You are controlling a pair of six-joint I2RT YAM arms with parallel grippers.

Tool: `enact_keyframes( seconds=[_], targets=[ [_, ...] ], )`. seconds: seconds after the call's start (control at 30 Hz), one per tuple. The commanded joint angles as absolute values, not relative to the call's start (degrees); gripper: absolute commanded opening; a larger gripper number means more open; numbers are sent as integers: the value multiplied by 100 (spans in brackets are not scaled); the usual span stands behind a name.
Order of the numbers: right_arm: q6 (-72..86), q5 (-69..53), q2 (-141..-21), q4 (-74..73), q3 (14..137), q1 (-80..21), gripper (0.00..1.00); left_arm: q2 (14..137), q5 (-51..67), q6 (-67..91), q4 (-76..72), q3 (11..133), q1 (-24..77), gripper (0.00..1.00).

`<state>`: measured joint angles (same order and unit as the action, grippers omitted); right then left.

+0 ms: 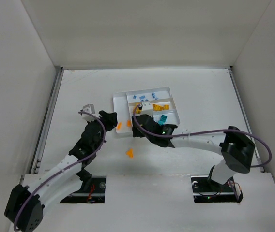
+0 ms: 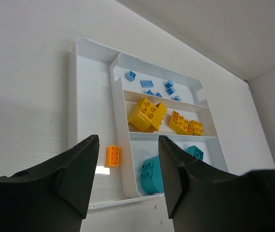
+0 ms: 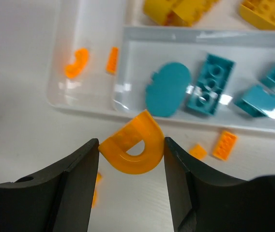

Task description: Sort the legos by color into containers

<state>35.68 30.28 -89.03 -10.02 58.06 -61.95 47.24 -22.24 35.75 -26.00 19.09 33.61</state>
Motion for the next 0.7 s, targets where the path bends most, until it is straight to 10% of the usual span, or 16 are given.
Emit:
enact_keyframes(
  seconds=[0.0,0.3,0.67],
  targets=[
    [3112,2717,-9490,-168,6485,-6174,39,3940,-2566,3603,-1813,1732,3361,49],
    [2979,2338,-10634,369,7426,-5946,48,2163,-2988,3788,579,1679,3625,47],
    [3015,2355,-9933,633,7050,-5621,73,2881,-3172,3806,-43,1907,4529,44]
  ],
)
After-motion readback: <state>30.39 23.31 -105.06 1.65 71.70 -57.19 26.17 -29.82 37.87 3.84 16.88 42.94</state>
